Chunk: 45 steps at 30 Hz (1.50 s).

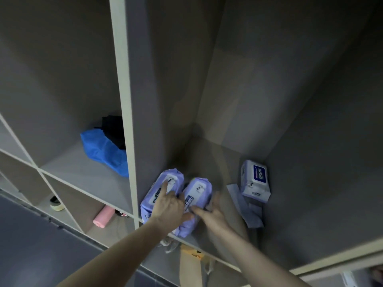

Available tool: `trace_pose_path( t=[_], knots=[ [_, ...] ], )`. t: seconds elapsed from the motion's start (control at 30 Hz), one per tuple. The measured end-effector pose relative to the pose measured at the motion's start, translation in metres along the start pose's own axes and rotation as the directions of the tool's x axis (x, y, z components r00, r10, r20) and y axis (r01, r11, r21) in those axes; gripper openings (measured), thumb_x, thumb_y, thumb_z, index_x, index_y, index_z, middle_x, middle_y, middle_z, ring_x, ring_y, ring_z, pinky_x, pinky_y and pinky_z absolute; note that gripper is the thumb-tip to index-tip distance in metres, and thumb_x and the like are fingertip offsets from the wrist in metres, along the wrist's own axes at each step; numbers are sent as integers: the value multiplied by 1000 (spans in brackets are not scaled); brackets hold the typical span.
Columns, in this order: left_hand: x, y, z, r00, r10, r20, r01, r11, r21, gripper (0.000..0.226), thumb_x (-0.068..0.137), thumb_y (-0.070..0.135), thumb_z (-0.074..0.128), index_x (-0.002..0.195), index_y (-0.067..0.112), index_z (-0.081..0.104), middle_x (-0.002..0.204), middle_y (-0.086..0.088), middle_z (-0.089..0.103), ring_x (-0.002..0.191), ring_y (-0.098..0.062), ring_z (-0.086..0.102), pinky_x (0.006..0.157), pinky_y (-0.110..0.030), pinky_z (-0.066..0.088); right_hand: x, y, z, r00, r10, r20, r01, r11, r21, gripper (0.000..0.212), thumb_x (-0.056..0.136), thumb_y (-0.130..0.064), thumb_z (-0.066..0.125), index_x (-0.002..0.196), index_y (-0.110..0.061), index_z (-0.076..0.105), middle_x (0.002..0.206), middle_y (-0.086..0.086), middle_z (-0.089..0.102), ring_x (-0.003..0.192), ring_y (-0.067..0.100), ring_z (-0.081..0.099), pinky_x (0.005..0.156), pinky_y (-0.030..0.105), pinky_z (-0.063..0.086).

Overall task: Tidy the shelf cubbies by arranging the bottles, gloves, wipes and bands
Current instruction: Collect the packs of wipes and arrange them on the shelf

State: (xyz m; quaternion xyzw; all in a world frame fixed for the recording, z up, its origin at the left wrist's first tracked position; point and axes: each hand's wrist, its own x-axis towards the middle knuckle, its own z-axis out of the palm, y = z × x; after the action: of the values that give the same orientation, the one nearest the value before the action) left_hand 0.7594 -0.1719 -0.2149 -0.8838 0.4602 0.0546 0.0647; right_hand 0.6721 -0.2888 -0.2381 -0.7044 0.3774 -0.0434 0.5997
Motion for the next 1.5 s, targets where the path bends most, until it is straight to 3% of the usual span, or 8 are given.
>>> trace_pose_path(
  t=[0.13,0.23,0.43,0.6,0.9,1.0,1.2,1.5],
  knots=[
    [5,-21,5,976,98,-193,-104,994,-18,59,90,62,31,140,34,44,144,-17,42,138,-31,32,114,-57,17,10,3,15,983,-74,167,92,990,-102,72,90,-13,64,150,-17,24,154,2,27,140,14,30,110,22,29],
    [5,-35,17,980,172,97,-141,953,-267,98,61,91,12,147,45,18,161,4,1,149,-20,-6,117,-54,7,16,6,11,973,-112,202,143,979,-145,72,92,-9,59,151,-23,19,160,1,11,145,13,19,113,20,21],
    [8,-34,33,980,179,92,-139,933,-333,123,30,97,-21,143,52,-1,150,18,-24,147,-18,-16,112,-62,-7,16,13,9,973,-99,208,119,989,-84,84,90,-6,61,151,-28,8,141,-11,31,126,5,37,95,12,34],
    [17,-35,29,984,147,101,-114,954,-276,128,26,95,-26,144,54,2,153,25,-17,147,-13,-11,113,-64,0,28,3,-30,964,-87,252,114,989,-93,71,88,-2,64,146,-20,27,145,-1,40,123,9,44,83,2,42],
    [21,-33,20,977,143,159,-92,952,-291,132,21,96,-21,143,56,7,156,26,-12,146,-7,-13,112,-64,-3,121,8,-155,860,-150,-488,-205,775,-598,79,84,-40,63,149,-17,25,148,19,33,131,40,38,104,51,38],
    [24,-31,19,974,135,183,-76,953,-293,110,42,96,3,144,55,9,157,25,-10,147,-9,-8,112,-66,1,138,12,-158,856,-22,-516,-296,797,-526,90,81,-43,67,151,-18,16,148,22,27,127,44,38,101,55,40],
    [35,-34,3,964,127,236,-58,959,-277,71,79,68,53,142,53,24,158,21,5,147,-13,4,110,-65,13,149,9,-160,852,23,-523,-450,543,-709,101,74,-63,65,149,-15,18,142,25,33,126,40,39,105,46,35],
    [38,-31,11,951,142,274,-60,956,-287,70,85,63,50,145,50,18,159,20,-4,148,-11,-7,107,-73,0,156,22,-160,841,146,-521,-422,780,-463,114,65,-49,78,149,-32,4,142,22,25,115,48,43,93,51,45]
  ],
)
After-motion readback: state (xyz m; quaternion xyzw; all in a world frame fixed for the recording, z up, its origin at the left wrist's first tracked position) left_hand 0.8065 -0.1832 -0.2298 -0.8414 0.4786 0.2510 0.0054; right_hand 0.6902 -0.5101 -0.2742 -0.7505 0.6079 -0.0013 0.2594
